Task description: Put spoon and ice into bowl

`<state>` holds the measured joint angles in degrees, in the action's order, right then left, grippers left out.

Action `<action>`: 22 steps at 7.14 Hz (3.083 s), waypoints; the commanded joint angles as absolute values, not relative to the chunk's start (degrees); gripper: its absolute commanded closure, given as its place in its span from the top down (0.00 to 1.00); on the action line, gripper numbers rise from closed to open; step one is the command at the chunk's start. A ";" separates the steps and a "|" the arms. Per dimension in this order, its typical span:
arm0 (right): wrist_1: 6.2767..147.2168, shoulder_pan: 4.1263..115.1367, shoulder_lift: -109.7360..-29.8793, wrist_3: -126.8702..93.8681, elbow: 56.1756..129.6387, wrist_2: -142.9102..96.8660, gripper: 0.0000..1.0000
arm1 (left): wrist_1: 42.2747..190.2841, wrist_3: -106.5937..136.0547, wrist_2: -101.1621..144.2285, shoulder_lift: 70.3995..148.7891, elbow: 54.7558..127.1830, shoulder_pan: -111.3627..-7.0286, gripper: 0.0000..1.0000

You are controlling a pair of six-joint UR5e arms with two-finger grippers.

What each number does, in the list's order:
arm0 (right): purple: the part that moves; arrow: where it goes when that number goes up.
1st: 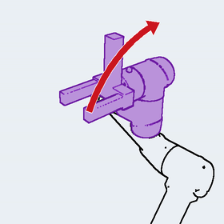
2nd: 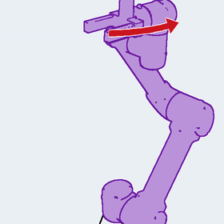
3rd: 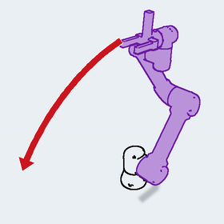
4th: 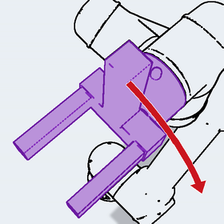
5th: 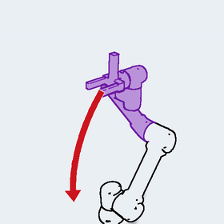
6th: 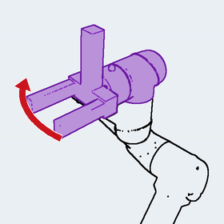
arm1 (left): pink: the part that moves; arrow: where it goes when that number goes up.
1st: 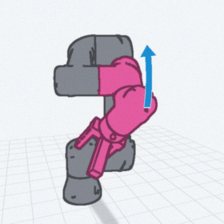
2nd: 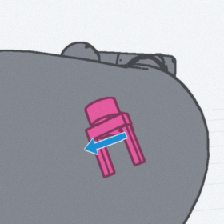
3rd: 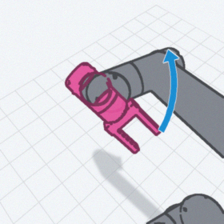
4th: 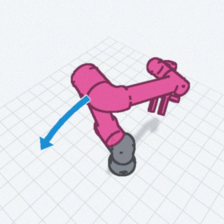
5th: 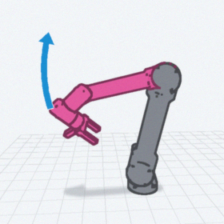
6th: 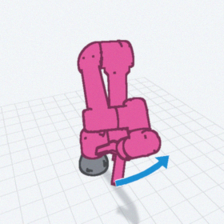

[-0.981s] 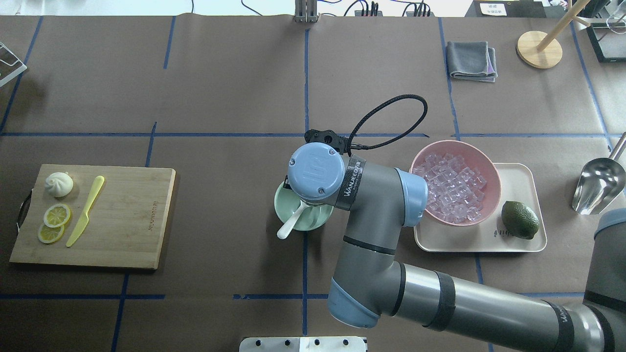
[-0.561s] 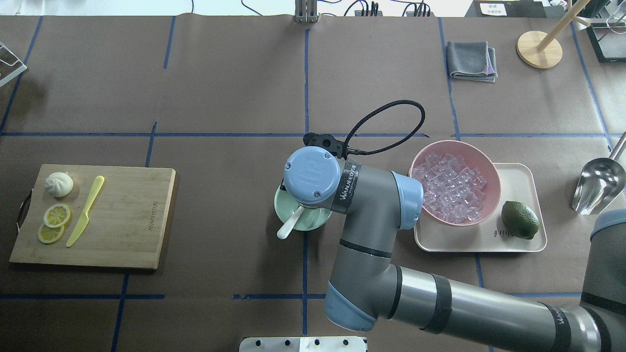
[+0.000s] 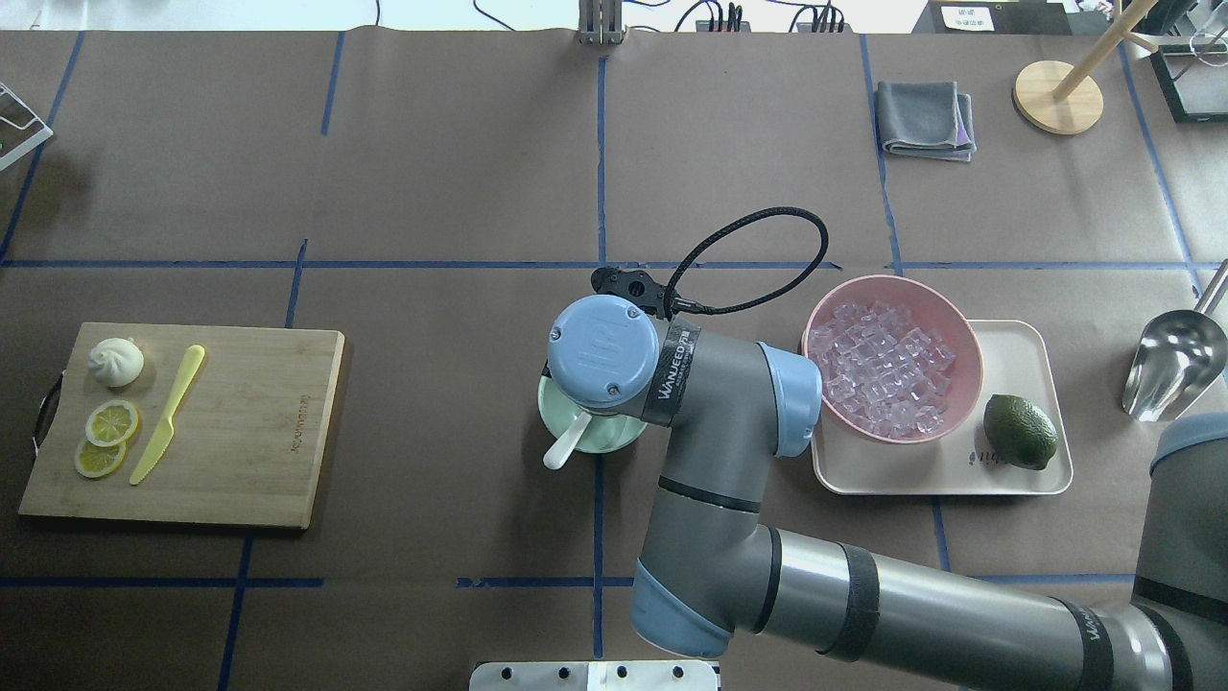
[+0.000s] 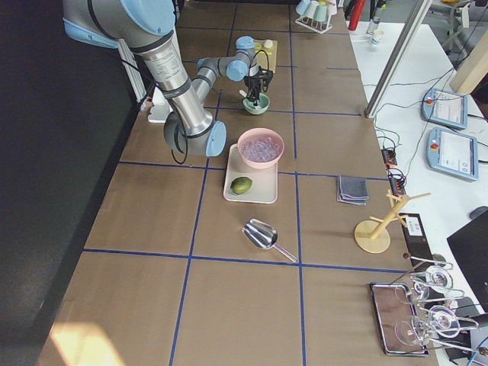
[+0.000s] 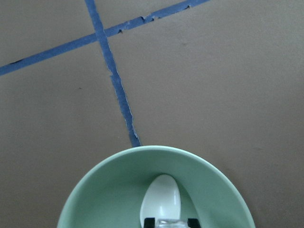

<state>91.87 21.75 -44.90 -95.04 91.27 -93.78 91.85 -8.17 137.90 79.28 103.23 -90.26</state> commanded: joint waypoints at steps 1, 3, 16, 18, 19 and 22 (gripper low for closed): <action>91.85 21.71 -44.74 -95.19 91.32 -93.78 1.00 | 91.85 -8.09 137.99 79.36 103.36 -90.26 1.00; 91.93 21.71 -44.39 -95.19 91.76 -93.78 1.00 | 91.85 -8.09 137.99 79.45 103.45 -90.26 1.00; 107.49 72.11 -63.93 -12.57 97.73 -129.71 1.00 | 87.63 -7.91 135.35 80.51 101.60 -88.95 1.00; 107.23 79.51 -74.12 -3.11 98.61 -130.26 1.00 | 87.63 -7.47 135.61 80.77 101.51 -89.03 1.00; 106.01 82.93 -79.05 -3.08 98.53 -130.08 1.00 | 87.71 -7.64 135.53 80.68 102.30 -89.38 1.00; 89.45 85.94 -93.56 -3.25 98.53 -130.34 1.00 | 88.51 -7.73 135.62 80.60 101.87 -89.56 1.00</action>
